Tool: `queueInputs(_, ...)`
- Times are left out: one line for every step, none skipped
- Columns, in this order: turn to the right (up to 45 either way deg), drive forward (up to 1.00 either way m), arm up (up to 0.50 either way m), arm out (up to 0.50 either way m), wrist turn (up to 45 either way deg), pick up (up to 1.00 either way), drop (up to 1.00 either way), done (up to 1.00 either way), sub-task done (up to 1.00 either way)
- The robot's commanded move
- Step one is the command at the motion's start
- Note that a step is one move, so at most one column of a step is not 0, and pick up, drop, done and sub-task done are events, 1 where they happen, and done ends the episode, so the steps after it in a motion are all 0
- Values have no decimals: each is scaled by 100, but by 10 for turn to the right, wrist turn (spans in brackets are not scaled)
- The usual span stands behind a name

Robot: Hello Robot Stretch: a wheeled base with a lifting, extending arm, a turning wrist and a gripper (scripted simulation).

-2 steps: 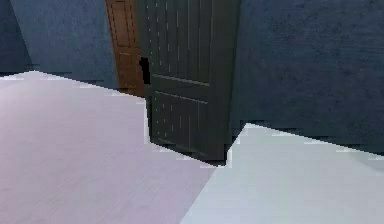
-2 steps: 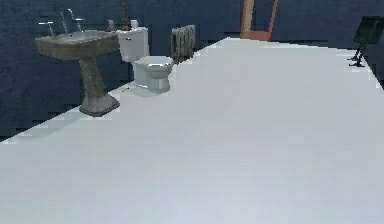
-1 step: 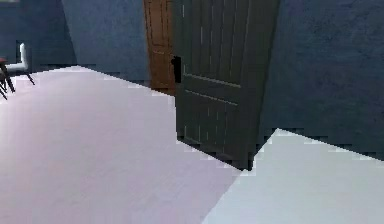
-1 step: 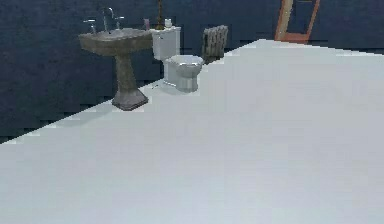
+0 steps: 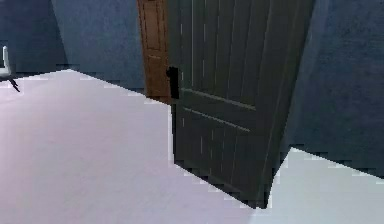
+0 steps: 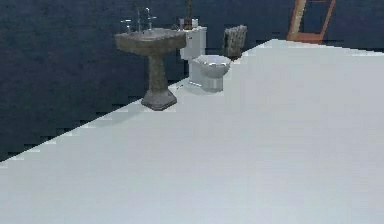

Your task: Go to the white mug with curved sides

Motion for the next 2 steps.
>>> queueInputs(-390,0,0,0,0,0,0,0,0)
queueInputs(0,100,0,0,0,0,0,0,0)
